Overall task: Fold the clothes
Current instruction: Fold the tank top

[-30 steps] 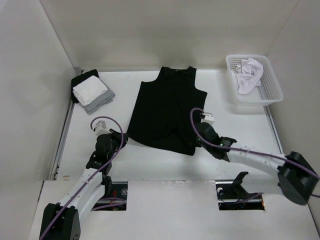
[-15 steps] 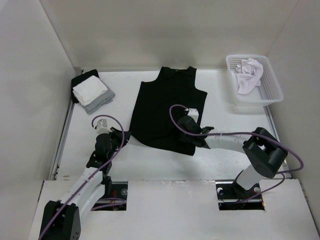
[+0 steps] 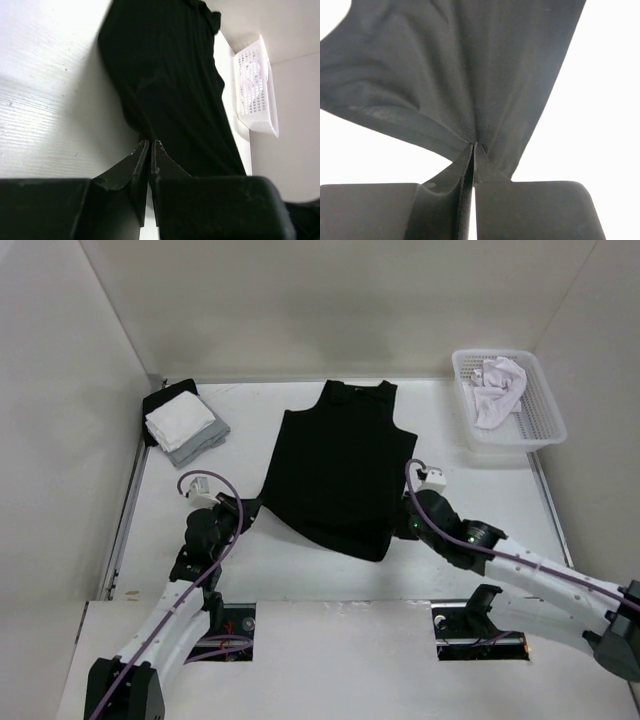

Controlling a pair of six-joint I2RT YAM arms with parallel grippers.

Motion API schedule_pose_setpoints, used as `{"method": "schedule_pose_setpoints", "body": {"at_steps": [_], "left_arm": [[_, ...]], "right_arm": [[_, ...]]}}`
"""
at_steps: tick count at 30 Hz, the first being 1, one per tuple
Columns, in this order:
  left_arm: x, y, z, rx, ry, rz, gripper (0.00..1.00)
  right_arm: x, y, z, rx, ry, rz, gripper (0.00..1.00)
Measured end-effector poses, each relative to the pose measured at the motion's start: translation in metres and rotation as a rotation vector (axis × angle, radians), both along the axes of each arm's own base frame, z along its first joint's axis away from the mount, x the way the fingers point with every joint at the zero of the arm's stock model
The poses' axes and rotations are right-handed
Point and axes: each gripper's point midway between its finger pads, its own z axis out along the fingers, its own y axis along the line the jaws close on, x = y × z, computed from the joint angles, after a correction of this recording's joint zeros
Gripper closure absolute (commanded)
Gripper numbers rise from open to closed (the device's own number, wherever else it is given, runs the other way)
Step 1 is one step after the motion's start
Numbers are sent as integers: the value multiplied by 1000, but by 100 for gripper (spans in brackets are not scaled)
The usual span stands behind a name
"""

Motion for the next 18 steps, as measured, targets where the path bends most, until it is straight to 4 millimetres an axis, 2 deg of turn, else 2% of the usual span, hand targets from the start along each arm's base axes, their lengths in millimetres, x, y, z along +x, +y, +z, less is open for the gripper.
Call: {"method": "schedule_pose_setpoints", "body": {"at_steps": [2, 4, 5, 8, 9, 11, 14, 18], "left_arm": [[0, 1, -2, -2, 9, 5, 97], [-1, 1, -3, -5, 17, 4, 97], [-2, 2, -3, -7, 18, 5, 97], [-4, 3, -1, -11, 13, 5, 97], [-4, 3, 0, -11, 12, 5, 97], [-5, 3, 1, -12, 11, 6, 96], [-6, 5, 0, -13, 13, 11, 96], [-4, 10, -2, -7, 21, 29, 96]], "right_arm": [[-16, -6, -3, 24, 34, 14, 94], [-34, -11, -18, 7, 96, 28, 93], [-42, -15, -27, -13, 131, 31, 88], [-69, -27, -52, -85, 228, 40, 57], [-76, -29, -57, -98, 248, 46, 51], [-86, -31, -59, -108, 266, 60, 48], [-80, -33, -52, -70, 248, 28, 43], [-41, -42, -53, -35, 220, -101, 47]]}}
